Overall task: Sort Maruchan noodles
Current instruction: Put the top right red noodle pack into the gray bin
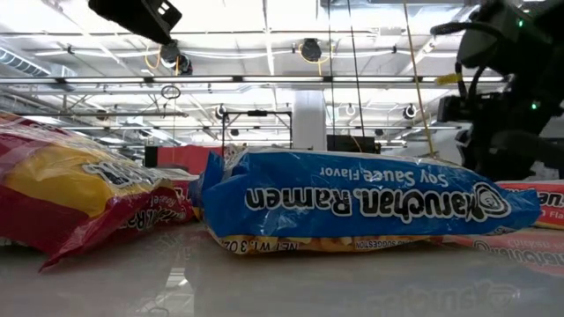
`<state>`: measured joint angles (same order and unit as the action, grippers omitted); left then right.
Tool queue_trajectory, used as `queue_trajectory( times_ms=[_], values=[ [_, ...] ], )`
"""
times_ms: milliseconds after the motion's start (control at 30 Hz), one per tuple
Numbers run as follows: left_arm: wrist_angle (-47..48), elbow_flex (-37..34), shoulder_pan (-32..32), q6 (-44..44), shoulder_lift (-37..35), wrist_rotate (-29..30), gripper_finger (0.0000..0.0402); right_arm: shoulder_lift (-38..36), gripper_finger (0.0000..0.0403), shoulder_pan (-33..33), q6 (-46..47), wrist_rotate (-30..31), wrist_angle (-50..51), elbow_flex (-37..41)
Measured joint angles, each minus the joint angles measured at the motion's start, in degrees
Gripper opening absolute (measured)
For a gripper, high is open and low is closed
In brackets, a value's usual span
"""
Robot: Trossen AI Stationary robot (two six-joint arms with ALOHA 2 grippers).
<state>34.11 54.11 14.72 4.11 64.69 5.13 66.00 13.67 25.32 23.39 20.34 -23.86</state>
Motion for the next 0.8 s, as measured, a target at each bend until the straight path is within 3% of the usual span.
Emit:
queue_trajectory(
  times_ms=[500,800],
  values=[
    [-3.1,0.0,-0.1,1.8,0.6,0.0,0.0001,0.0,0.0191,-3.6,-14.2,0.6,-25.5,10.6],
    [-4.0,0.0,-0.1,1.7,0.6,0.0,0.0001,0.1,0.0093,-3.6,-21.2,0.3,-30.3,11.2]
  ],
)
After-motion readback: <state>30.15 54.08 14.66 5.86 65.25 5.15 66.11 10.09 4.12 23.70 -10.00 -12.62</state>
